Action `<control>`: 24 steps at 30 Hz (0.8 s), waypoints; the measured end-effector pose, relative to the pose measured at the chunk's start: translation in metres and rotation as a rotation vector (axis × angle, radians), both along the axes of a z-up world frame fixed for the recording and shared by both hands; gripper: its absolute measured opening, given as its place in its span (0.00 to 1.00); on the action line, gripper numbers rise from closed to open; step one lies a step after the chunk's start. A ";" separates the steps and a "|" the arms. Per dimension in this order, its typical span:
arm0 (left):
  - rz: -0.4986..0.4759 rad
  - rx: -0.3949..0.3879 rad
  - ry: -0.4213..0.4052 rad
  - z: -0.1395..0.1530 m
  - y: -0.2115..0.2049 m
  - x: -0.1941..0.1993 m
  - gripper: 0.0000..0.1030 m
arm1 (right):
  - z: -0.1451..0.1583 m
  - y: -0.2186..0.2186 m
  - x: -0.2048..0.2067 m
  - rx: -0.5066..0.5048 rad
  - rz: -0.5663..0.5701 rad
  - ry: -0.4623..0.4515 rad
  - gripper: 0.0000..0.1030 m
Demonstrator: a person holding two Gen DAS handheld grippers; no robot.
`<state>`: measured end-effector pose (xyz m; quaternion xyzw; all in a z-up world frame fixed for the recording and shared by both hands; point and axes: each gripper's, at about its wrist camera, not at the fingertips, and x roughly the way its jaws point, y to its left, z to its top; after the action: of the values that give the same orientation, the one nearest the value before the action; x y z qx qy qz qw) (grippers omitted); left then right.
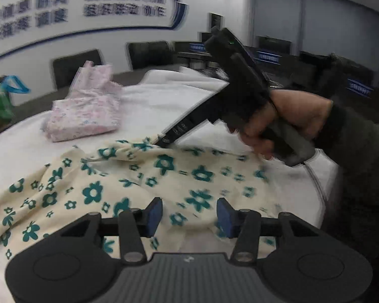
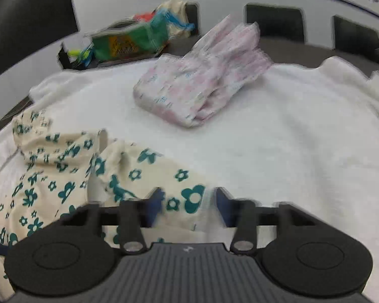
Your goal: Fold clothes
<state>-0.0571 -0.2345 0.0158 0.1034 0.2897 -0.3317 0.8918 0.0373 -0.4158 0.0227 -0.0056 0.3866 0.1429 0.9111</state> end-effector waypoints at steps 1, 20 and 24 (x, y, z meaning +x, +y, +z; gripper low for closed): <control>0.023 0.003 0.014 -0.004 -0.002 0.003 0.22 | 0.000 0.007 -0.002 -0.038 0.024 -0.020 0.03; -0.240 -0.087 -0.051 0.027 0.096 -0.058 0.46 | 0.020 -0.037 -0.131 0.017 0.051 -0.149 0.46; -0.226 0.064 -0.138 0.024 0.157 -0.077 0.48 | 0.021 -0.017 -0.191 -0.037 0.342 -0.353 0.50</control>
<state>-0.1343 -0.0775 0.0402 0.1865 0.2245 -0.4126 0.8629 -0.1539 -0.4325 0.0434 -0.1124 0.2174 0.2848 0.9268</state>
